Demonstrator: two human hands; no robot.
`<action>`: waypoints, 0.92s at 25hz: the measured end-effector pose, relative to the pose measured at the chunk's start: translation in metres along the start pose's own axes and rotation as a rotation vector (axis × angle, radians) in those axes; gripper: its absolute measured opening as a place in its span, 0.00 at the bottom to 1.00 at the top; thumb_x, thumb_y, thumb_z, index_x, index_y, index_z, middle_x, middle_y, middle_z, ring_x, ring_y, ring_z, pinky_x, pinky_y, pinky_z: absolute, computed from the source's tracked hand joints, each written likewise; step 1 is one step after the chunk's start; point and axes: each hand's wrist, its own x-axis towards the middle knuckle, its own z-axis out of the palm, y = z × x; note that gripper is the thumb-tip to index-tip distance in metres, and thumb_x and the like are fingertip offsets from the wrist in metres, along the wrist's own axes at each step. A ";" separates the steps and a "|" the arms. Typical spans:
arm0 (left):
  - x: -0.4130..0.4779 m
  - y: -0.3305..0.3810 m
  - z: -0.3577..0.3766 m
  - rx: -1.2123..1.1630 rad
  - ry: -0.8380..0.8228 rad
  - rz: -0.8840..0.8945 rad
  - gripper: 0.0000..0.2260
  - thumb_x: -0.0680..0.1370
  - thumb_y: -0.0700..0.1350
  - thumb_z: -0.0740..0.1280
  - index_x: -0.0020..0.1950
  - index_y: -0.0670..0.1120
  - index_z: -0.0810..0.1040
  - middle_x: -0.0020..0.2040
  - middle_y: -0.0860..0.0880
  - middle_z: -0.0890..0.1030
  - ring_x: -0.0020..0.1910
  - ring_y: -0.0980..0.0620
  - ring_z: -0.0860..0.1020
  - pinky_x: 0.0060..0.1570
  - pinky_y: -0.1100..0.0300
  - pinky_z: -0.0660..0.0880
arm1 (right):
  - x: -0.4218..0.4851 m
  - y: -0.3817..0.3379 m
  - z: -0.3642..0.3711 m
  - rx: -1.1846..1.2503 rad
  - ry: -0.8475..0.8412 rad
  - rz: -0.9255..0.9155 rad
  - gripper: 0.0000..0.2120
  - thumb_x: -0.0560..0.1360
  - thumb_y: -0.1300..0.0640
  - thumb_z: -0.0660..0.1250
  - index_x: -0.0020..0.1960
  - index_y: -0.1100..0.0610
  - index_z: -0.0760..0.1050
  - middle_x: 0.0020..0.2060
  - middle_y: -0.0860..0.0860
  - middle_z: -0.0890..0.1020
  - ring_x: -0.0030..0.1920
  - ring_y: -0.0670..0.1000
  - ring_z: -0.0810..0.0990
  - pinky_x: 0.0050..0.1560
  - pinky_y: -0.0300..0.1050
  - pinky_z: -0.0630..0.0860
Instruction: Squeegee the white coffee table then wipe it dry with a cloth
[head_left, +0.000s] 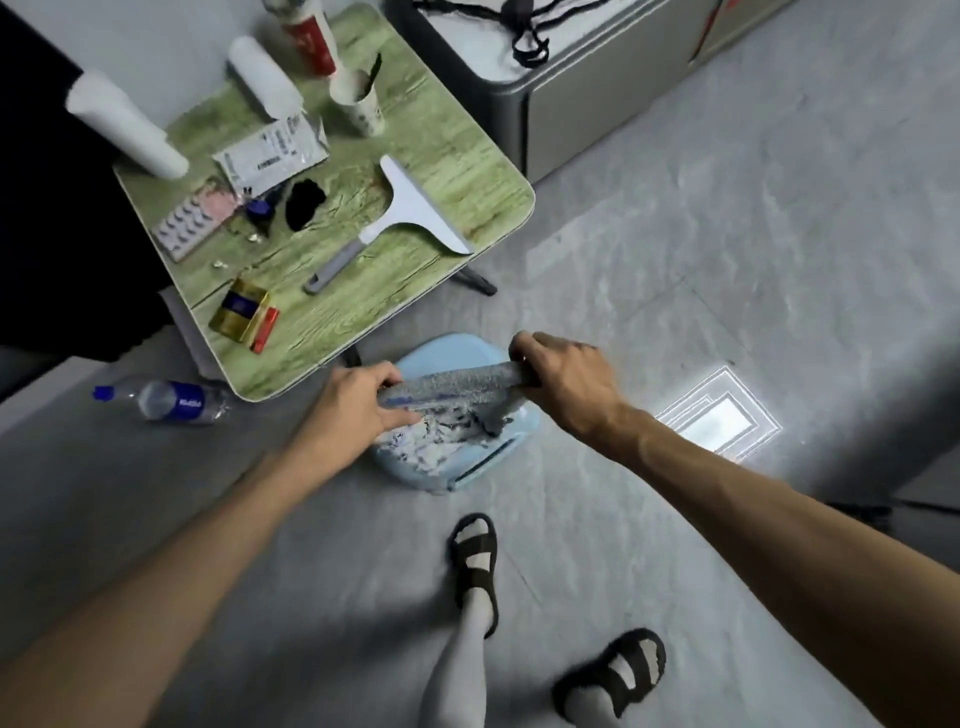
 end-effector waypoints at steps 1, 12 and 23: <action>0.008 -0.023 0.011 -0.013 0.009 -0.031 0.15 0.65 0.48 0.80 0.46 0.46 0.80 0.33 0.52 0.78 0.31 0.54 0.75 0.32 0.65 0.66 | 0.012 -0.005 0.022 -0.003 -0.021 -0.007 0.12 0.71 0.55 0.67 0.53 0.54 0.70 0.43 0.52 0.78 0.41 0.60 0.79 0.35 0.47 0.68; 0.045 -0.147 0.098 -0.272 -0.069 -0.189 0.13 0.67 0.49 0.78 0.41 0.45 0.77 0.31 0.50 0.75 0.33 0.54 0.69 0.33 0.58 0.66 | 0.082 0.000 0.130 0.203 -0.322 0.205 0.18 0.63 0.47 0.72 0.51 0.43 0.76 0.42 0.46 0.83 0.43 0.54 0.80 0.38 0.44 0.68; 0.175 -0.212 0.152 -0.224 0.048 -0.401 0.13 0.76 0.39 0.69 0.60 0.39 0.78 0.55 0.40 0.82 0.54 0.45 0.78 0.48 0.62 0.71 | 0.185 0.029 0.254 0.528 -0.123 0.580 0.25 0.67 0.56 0.72 0.63 0.56 0.71 0.53 0.57 0.80 0.49 0.56 0.78 0.46 0.47 0.76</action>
